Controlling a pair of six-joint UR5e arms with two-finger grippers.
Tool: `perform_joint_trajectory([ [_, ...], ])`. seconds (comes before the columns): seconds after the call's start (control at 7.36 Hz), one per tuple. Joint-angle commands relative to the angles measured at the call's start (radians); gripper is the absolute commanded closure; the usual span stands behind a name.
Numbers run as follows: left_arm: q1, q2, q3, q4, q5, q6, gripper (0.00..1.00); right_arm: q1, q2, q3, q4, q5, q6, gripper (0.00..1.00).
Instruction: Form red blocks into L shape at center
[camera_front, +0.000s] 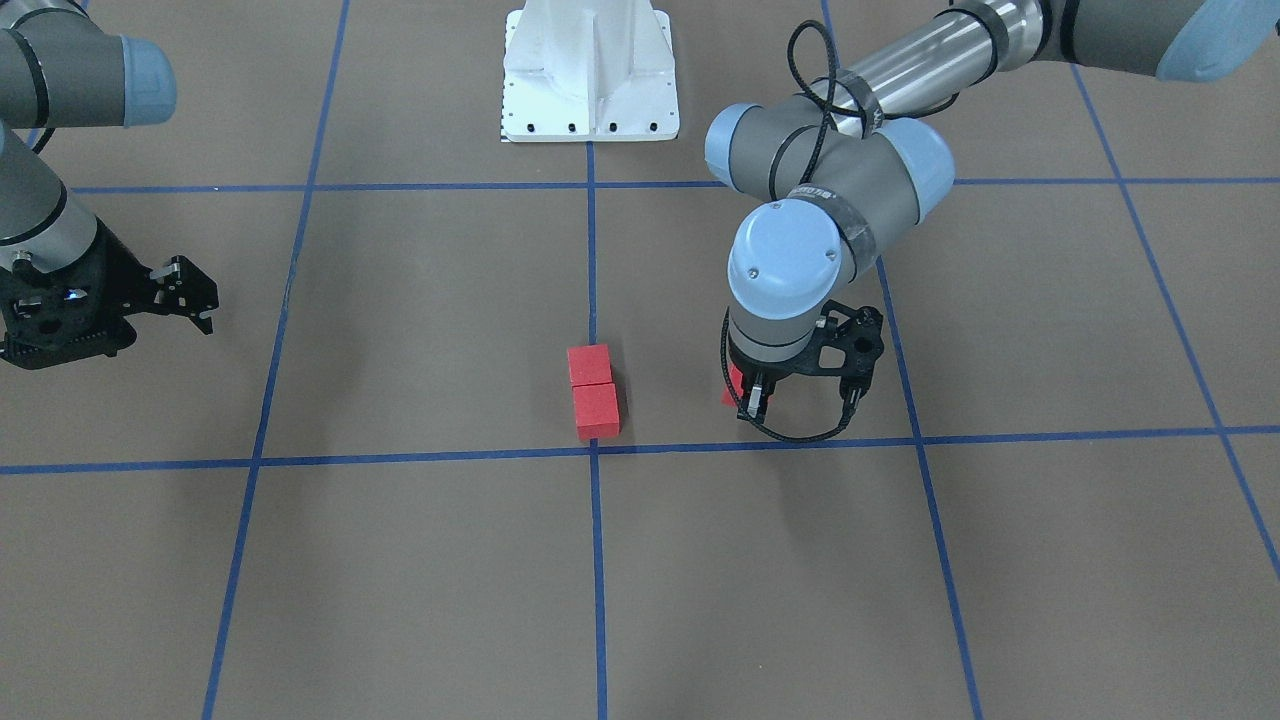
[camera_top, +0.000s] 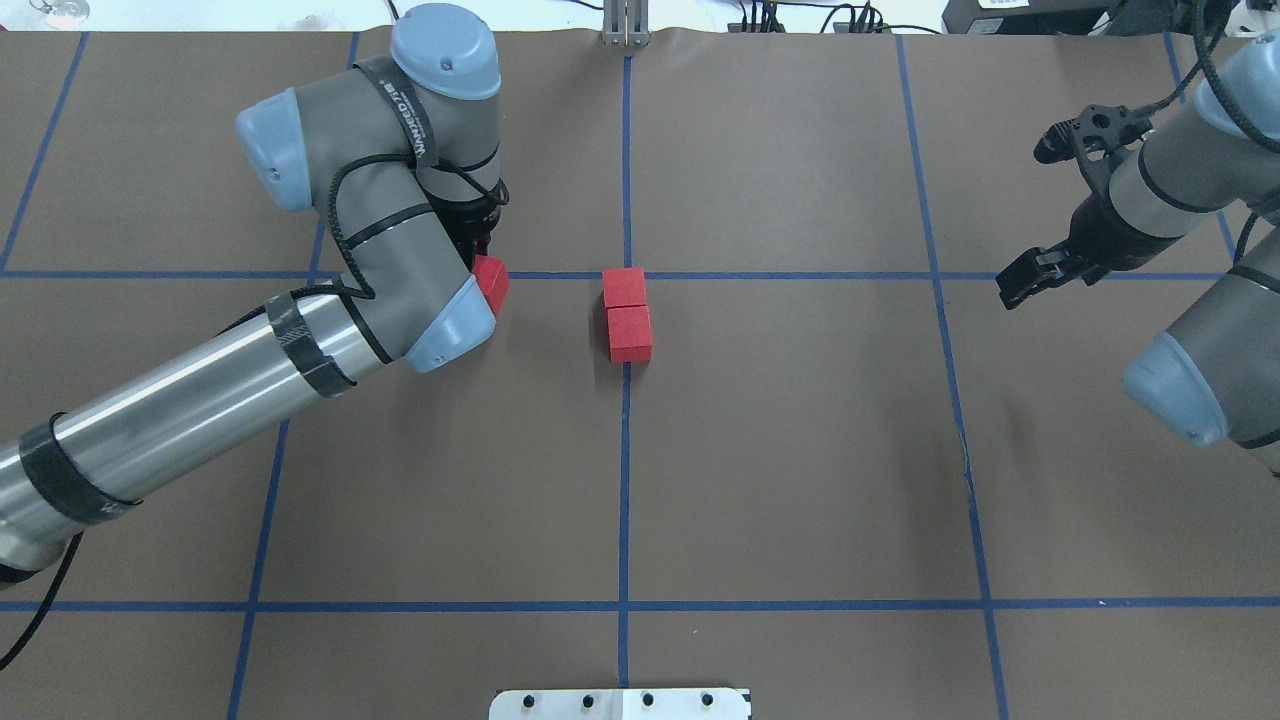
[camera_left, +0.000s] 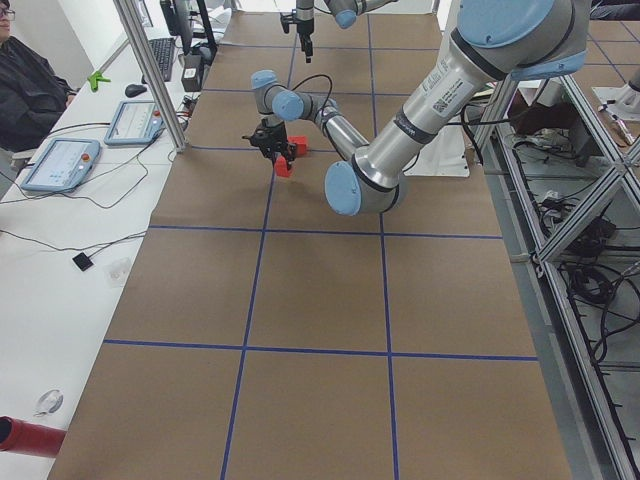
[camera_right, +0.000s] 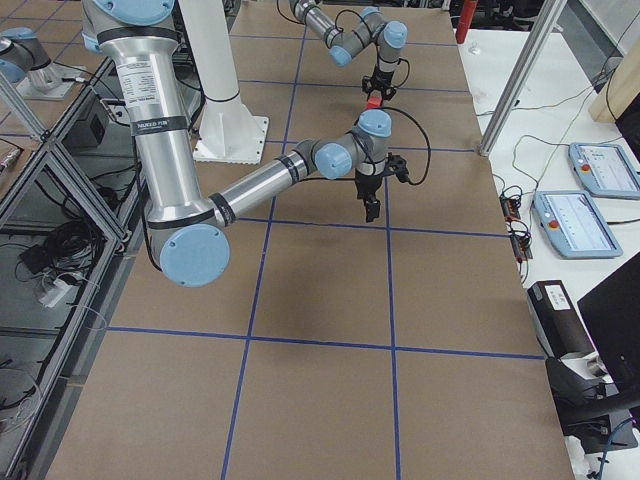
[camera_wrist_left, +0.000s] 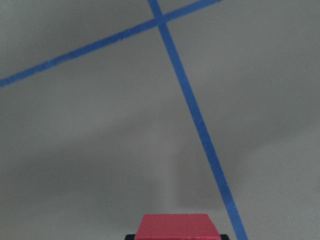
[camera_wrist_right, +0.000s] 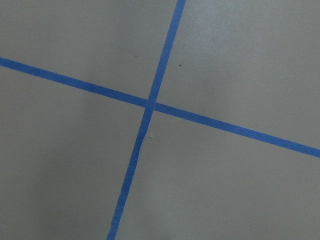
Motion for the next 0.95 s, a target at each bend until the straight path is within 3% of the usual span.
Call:
perform_joint_trajectory([
  [0.0,0.006,-0.074,0.088,-0.019,-0.002,-0.088,1.00,-0.007,-0.001,0.000,0.014,-0.001,-0.004,0.01],
  [0.41,0.002,-0.125,0.198,-0.121,0.000,-0.201,1.00,-0.010,0.003,0.002,0.014,0.000,0.006,0.01],
  [0.82,0.004,-0.140,0.212,-0.161,0.004,-0.353,1.00,-0.013,0.011,-0.002,0.014,-0.003,0.007,0.01],
])
